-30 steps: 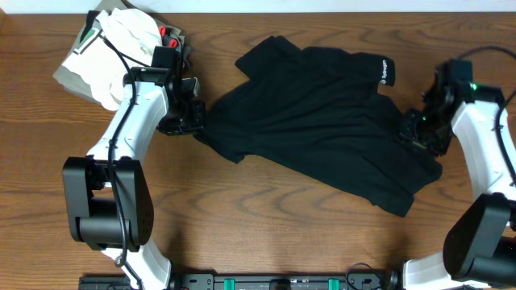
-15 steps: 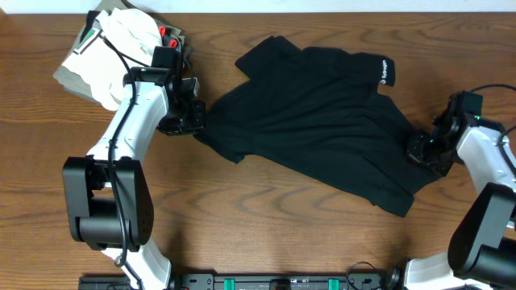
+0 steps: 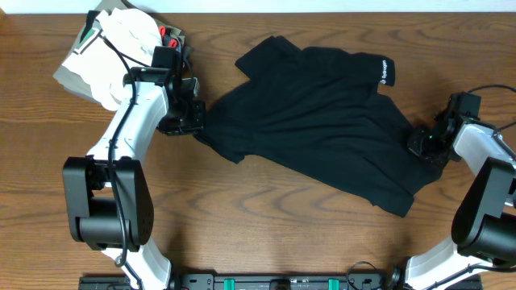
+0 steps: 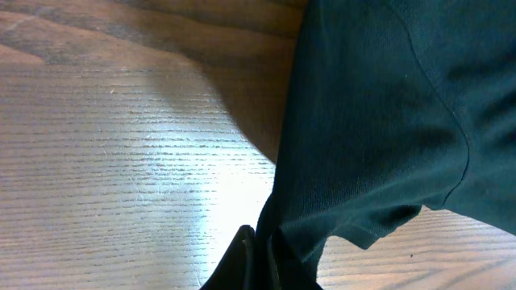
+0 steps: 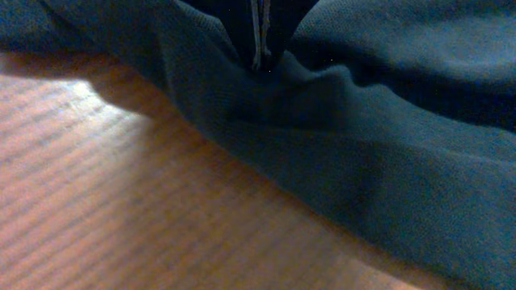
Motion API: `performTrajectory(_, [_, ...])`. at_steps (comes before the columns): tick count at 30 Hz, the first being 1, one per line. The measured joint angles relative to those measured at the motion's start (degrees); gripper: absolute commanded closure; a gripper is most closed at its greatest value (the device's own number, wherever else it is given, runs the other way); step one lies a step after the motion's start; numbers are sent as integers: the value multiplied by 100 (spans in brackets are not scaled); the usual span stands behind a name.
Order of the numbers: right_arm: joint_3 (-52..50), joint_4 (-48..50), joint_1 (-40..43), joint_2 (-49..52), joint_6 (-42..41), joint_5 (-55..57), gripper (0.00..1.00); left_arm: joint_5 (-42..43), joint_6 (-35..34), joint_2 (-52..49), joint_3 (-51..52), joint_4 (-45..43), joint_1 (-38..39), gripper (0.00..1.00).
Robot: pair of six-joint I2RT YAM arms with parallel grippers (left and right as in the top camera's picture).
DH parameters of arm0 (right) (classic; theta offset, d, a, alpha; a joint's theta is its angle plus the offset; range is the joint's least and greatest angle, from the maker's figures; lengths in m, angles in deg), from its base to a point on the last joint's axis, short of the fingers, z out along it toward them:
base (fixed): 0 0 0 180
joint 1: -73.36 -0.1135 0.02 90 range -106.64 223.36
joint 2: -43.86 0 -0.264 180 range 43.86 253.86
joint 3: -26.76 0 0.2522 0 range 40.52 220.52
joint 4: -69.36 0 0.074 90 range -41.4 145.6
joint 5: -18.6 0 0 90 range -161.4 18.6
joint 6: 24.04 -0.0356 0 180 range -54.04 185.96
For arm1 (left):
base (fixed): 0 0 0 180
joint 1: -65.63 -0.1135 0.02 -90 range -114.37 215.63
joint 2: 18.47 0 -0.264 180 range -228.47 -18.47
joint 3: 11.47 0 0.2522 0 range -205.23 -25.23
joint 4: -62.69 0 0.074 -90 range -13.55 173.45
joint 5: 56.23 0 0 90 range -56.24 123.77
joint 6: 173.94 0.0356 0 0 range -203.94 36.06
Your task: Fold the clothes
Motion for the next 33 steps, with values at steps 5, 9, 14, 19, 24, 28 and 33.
performTrajectory(5, [114, 717, 31, 234, -35, -195, 98, 0, 0, 0, 0, 44, 0, 94])
performTrajectory(9, [192, 1617, 236, 509, -63, -280, 96, 2, -2, 0, 0, 122, 2, 94])
performTrajectory(14, [310, 2789, 522, 879, -33, -192, 94, 2, -109, 0, 0, 238, 81, 94])
performTrajectory(19, [557, 3110, 621, 1108, -4, -17, 95, 4, -372, 0, 0, 251, 317, 94])
performTrajectory(24, [1180, 2988, 632, 1362, 52, 225, 96, 2, -625, 0, 0, 186, 678, 94])
performTrajectory(28, [2035, 2243, 638, 1394, 151, 229, 96, 4, -739, 0, 0, 57, 946, 94])
performTrajectory(33, [3355, 162, 638, 1392, 431, -149, 65, 7, -756, 0, 0, -46, 1132, 94])
